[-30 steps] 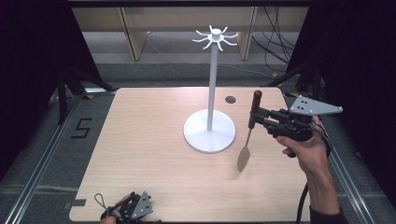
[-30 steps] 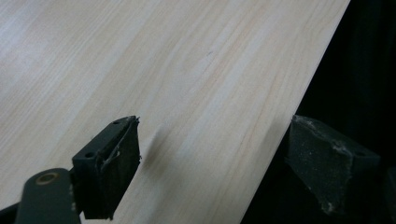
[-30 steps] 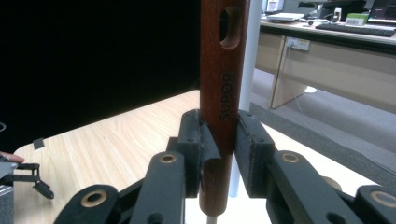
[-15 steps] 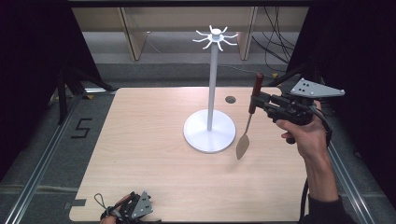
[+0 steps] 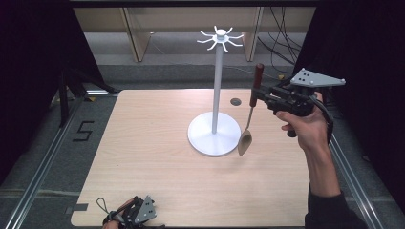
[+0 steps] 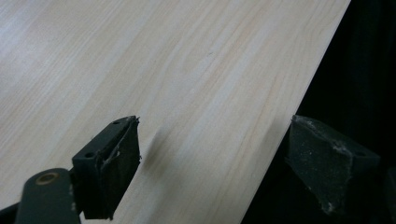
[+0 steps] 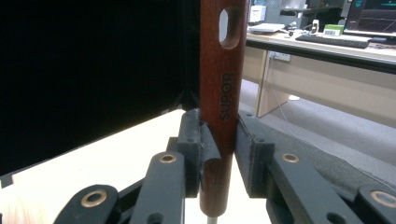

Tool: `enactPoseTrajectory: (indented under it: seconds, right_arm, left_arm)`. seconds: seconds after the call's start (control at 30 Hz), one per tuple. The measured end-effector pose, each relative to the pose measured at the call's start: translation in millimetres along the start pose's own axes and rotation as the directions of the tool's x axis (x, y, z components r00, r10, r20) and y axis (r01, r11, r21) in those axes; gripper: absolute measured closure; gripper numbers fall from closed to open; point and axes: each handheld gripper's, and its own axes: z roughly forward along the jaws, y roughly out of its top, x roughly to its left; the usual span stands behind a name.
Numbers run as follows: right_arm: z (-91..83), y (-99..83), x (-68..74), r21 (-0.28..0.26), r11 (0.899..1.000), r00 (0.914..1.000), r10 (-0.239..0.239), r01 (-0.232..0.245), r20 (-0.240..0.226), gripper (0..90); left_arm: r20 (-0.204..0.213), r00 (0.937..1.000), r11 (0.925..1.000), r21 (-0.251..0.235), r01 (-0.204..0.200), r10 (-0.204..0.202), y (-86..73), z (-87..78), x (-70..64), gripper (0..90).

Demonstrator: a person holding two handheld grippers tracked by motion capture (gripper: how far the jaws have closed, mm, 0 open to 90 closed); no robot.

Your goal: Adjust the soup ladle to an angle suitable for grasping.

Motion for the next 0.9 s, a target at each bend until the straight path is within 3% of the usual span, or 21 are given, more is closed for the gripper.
enactPoseTrajectory:
  seconds: [0.27,0.7,0.9]
  right_arm:
    - [12.2,19.1,-0.1,-0.009,1.0,0.9995,-0.019,0.019,0.027,73.9]
    - [26.6,35.5,-4.1,0.009,1.0,0.9989,0.022,-0.022,0.042,73.8]
    - [33.3,42.4,-5.8,0.014,1.0,0.9984,0.019,-0.02,0.053,73.8]
  left_arm:
    - [0.0,1.0,1.0,-0.002,0.002,-0.002,-0.1,-0.2,0.1,16.6]
    - [0.002,1.0,1.0,0.0,-0.002,0.002,-0.4,-0.1,0.5,16.6]
    - [0.017,0.9998,0.9999,0.006,-0.012,0.012,-0.2,-0.6,1.5,16.6]
